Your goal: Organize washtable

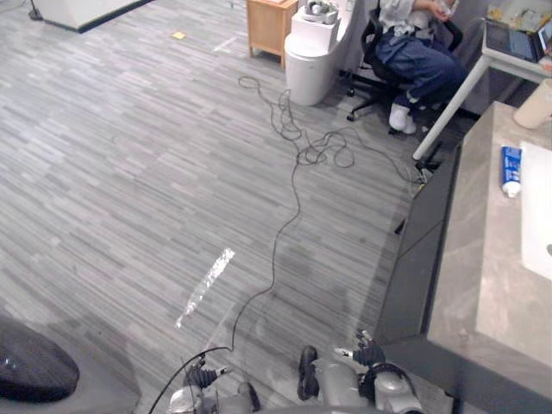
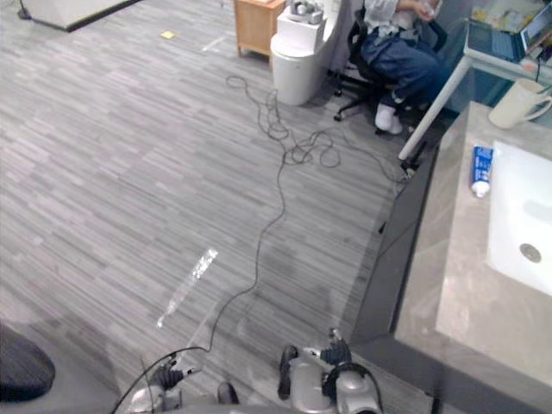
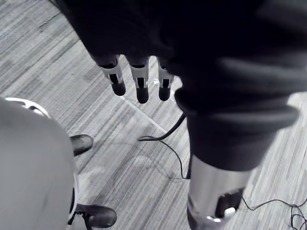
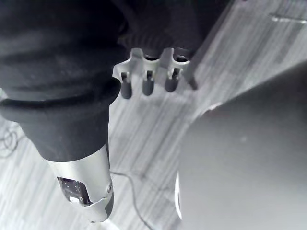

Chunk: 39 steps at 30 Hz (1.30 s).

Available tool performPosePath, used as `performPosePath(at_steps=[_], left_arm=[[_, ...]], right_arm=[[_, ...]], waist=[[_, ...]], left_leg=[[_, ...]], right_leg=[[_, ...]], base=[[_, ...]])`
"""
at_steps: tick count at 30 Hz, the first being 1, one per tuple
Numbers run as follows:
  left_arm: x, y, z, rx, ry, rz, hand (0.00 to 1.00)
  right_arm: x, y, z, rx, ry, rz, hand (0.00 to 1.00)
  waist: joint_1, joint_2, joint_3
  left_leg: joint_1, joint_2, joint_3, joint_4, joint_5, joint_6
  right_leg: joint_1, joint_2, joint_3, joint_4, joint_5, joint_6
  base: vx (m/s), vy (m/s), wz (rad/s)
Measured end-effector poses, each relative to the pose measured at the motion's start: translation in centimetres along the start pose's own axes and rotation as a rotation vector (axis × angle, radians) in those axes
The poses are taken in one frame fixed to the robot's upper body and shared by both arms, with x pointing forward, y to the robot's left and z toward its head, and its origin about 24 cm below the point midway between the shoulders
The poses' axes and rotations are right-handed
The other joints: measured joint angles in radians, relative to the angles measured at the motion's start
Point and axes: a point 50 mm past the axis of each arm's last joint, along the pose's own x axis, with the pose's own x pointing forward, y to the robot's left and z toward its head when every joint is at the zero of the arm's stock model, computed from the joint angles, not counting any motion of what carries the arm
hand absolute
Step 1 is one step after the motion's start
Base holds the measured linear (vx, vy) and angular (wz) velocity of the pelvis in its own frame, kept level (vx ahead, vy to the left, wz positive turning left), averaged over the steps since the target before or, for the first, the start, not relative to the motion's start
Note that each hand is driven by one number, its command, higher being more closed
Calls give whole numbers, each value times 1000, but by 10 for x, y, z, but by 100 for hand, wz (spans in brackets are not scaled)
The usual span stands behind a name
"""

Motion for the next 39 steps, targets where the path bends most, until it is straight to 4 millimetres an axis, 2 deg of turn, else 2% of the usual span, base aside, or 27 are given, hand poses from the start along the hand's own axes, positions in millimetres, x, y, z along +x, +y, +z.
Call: performPosePath(at_steps=[1, 2, 3, 5, 7, 10, 12, 13, 14, 15, 17, 19, 21, 22, 23, 24, 26, 28, 29, 30, 31, 32, 33, 34, 35, 37, 39], left_arm=[[-1, -7, -1, -7, 2, -15, 0], [0, -6, 1, -8, -7, -12, 0], [0, -5, 2, -20, -11, -6, 0], [-2, -4, 7, -59, -47, 8, 0], [-2, -5, 11, -64, -68, 5, 0], [-1, -5, 18, -54, -102, -1, 0], [-1, -6, 23, -44, -123, -5, 0], [-1, -6, 22, -43, -123, -5, 0], [-1, -9, 21, -47, -115, -12, 0], [0, -8, 22, -43, -118, -11, 0], [2, 0, 28, -18, -126, 4, 0], [3, 3, 27, -10, -118, 11, 0], [3, 2, 24, 2, -99, 8, 0], [3, 1, 21, 13, -86, 3, 0], [3, 1, 16, 32, -65, 0, 0], [3, 2, 15, 41, -54, -2, 0], [4, -1, 14, 68, -40, -16, 0], [4, -2, 15, 70, -37, -19, 0], [4, -2, 14, 72, -36, -18, 0], [4, -2, 13, 74, -33, -20, 0], [3, -2, 11, 78, -29, -20, 0], [3, -10, 9, 73, -17, -36, 0], [1, -22, 5, 59, -13, -68, 0], [1, -24, 5, 56, -15, -73, 0], [1, -25, 6, 49, -15, -73, 0], [1, -19, 11, -11, -44, -48, 0], [-2, -17, 13, -24, -74, -40, 0]], right_arm=[[0, -1, 0, 20, 0, -12, 0], [-1, -1, -2, 40, 11, -20, 0], [-1, -3, -2, 43, 11, -27, 0], [-5, -3, -8, 58, 14, -34, 0], [-6, -3, -11, 62, 24, -40, 0], [-7, -4, -17, 62, 50, -51, 0], [-7, -3, -18, 67, 58, -51, 0], [-7, -4, -19, 67, 60, -52, 0], [-7, -9, -19, 64, 61, -65, 0], [-7, -8, -20, 66, 67, -64, 0], [-9, 3, -22, 94, 77, -42, 0], [-10, 6, -26, 98, 90, -37, 0], [-10, 4, -25, 95, 87, -39, 0], [-9, 1, -23, 88, 78, -43, 0], [-8, 1, -20, 88, 67, -43, 0], [-7, 1, -18, 87, 61, -41, 0], [-5, 0, -12, 80, 35, -40, 0], [-4, 0, -6, 71, 15, -35, 0], [-3, 1, -5, 68, 11, -32, 0], [-4, 2, -5, 63, 8, -27, 0], [-4, 2, -6, 64, 9, -28, 0], [-2, -5, -1, 64, -10, -43, 0], [-2, -13, -2, 69, -13, -64, 0], [-3, -14, -2, 74, -13, -70, 0], [-3, -15, -3, 82, -10, -75, 0], [-7, -14, -8, 86, -4, -75, 0], [-8, -13, -12, 86, 8, -73, 0]], waist=[[-1, 14, 2], [1, 14, 3], [1, 15, 4], [15, 25, 11], [32, 16, 16], [61, 11, 17], [67, 0, 17], [67, 3, 16], [68, 15, 12], [71, 16, 7], [67, -38, -11], [92, -55, -18], [95, -51, -16], [92, -40, -11], [75, -36, -11], [66, -34, -12], [47, -24, -10], [46, -16, -5], [42, -16, -5], [34, -18, -6], [27, -25, -10], [23, 11, -3], [20, 45, -11], [20, 52, -10], [19, 54, -11], [30, 47, -6], [38, 47, -7]], left_leg=[[6, 24, 19, 46, -12, -19], [-33, 59, 18, 190, -44, -55], [-64, 86, 11, 302, -57, -59], [-195, 209, -15, 752, -63, -66], [-242, 238, -15, 861, -73, -49], [-324, 191, -28, 690, -92, -17], [-372, 115, -140, 459, -77, -26], [-373, 90, -214, 330, -48, -47], [-377, 85, -285, 236, 56, -55], [-372, 71, -293, 250, 118, -29], [-371, 45, -238, 272, 66, 3], [-332, 39, -166, 268, 39, 32], [-241, 27, -96, 209, 25, 51], [-178, 24, -55, 164, 17, 64], [-121, 24, -28, 122, 10, 67], [-97, 25, -17, 104, 9, 67], [-35, 40, 45, 49, 0, 56], [-4, 49, 86, 32, -4, 50], [8, 48, 94, 30, -5, 47], [32, 39, 90, 30, -19, 26], [48, 25, 87, 29, -29, 8], [85, 37, 74, 27, -51, -17], [78, 56, 61, 85, -47, -28], [65, 71, 57, 136, -53, -38], [42, 86, 47, 208, -56, -42], [-86, 192, -9, 619, -46, -81], [-158, 247, -26, 830, -49, -77]], right_leg=[[17, 12, 2, 7, -26, -3], [54, 23, 1, -3, -35, -8], [81, 35, 2, -22, -35, -8], [215, 79, 32, -95, -48, -31], [292, 82, 78, -127, -58, -37], [353, 26, 158, -161, -61, -32], [356, -30, 207, -167, -85, 8], [356, -45, 235, -171, -103, 41], [361, -49, 267, -182, -135, 96], [368, -67, 291, -183, -141, 108], [344, -112, 311, -163, -89, 120], [291, -131, 363, -81, -47, 138], [202, -147, 375, 89, 4, 139], [136, -147, 355, 225, -7, 148], [81, -144, 289, 323, -59, 154], [55, -137, 251, 349, -83, 149], [-48, -84, 93, 330, -137, 101], [-104, -34, -1, 219, -127, 77], [-114, -6, -22, 133, -96, 47], [-99, 32, -12, -8, 6, 27], [-89, 37, -2, -55, 85, 3], [-73, 57, -6, -24, 111, -49], [-54, 61, -7, -26, 62, -42], [-41, 61, -10, -27, 51, -40], [-25, 62, -11, -30, 37, -39], [79, 93, -5, -63, -2, -50], [151, 119, 40, -67, -41, -65]], base=[[540, -98, -21], [482, -125, -22], [475, -144, -28], [491, -57, -49], [408, 41, -67], [322, 138, -74], [277, 249, -76], [290, 346, -101], [319, 414, -95], [400, 510, -77], [332, 390, -52], [324, 359, -89], [287, 289, -102], [247, 244, -99], [227, 225, -90], [226, 181, -67], [247, 117, -61], [272, 33, -58], [391, -24, -41], [365, -43, -11], [398, -50, 0], [384, -56, 7], [440, -116, 5], [348, -137, 11], [335, -181, 14], [328, -164, -6], [296, -81, -61]])
